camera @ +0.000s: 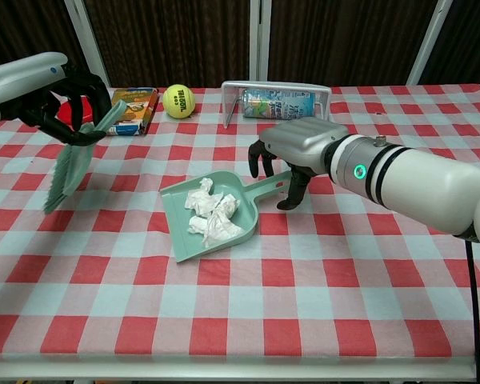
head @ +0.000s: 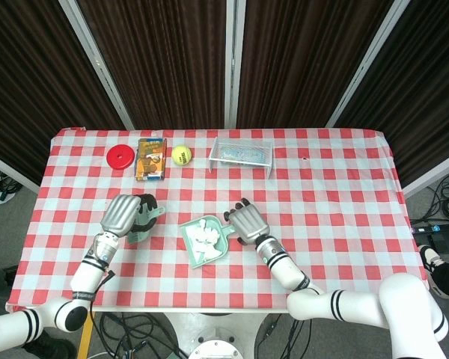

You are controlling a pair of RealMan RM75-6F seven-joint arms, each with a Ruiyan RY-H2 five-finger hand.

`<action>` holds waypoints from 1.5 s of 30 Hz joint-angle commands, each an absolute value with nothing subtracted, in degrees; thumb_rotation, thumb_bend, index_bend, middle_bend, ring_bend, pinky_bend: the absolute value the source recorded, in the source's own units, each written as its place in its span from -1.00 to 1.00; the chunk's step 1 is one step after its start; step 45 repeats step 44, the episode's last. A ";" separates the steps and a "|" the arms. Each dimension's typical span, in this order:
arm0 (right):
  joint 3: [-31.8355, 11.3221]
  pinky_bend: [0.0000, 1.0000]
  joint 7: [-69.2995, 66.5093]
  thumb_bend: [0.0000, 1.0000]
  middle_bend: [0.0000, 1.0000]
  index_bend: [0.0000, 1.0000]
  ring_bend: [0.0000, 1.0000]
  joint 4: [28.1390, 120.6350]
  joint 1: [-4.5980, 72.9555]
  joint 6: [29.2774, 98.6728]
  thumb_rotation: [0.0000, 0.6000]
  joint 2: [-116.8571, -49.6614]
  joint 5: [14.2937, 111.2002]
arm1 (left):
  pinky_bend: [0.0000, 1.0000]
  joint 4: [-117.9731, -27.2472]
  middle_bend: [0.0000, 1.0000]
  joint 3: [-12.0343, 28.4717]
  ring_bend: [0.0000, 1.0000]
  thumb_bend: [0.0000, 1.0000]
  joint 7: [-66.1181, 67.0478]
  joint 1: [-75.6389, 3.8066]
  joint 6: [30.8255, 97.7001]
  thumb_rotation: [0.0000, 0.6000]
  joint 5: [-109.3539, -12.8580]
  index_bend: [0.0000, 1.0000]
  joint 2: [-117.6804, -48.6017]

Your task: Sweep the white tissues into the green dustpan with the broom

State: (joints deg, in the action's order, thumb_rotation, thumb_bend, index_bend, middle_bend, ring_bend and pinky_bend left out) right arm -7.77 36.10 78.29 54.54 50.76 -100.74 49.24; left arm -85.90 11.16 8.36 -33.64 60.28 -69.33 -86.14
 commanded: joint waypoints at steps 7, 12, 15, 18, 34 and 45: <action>-8.28 -0.75 35.82 -0.82 -0.39 -0.54 -0.70 88.21 51.37 56.18 1.00 -91.09 51.28 | 0.72 -84.91 -0.09 9.84 0.02 -0.06 27.34 -38.24 54.27 1.00 -56.62 -0.15 -85.99; -8.13 -0.75 32.58 -0.82 -0.40 -0.57 -0.70 94.38 48.12 59.12 1.00 -83.29 54.47 | 0.72 -85.36 -0.17 10.02 -0.01 -0.20 29.70 -39.48 53.96 1.00 -52.84 -0.33 -86.94; -7.51 -0.75 28.64 -0.82 -0.40 -0.60 -0.70 97.31 45.31 60.85 1.00 -78.17 57.83 | 0.72 -87.34 -0.20 11.28 -0.01 -0.29 26.13 -38.59 55.26 1.00 -52.76 -0.38 -86.16; -6.55 -0.75 25.25 -0.82 -0.40 -0.60 -0.70 98.48 42.28 63.12 1.00 -73.47 61.17 | 0.72 -90.73 -0.20 12.12 -0.02 -0.40 20.32 -36.08 58.46 1.00 -55.98 -0.39 -83.63; 1.13 -1.00 5.48 -0.56 -0.81 -0.98 -1.00 97.87 22.43 79.97 1.00 -58.07 77.35 | -0.42 -83.82 -0.45 3.81 -0.58 -0.63 4.21 -17.42 78.45 1.00 -72.24 -0.43 -71.68; 3.97 -1.00 -2.45 -0.50 -0.80 -1.00 -1.00 92.92 10.62 91.52 1.00 -59.84 83.14 | -0.50 -83.54 -0.46 -0.39 -0.60 -0.70 1.84 -6.18 89.63 1.00 -75.02 -0.43 -71.83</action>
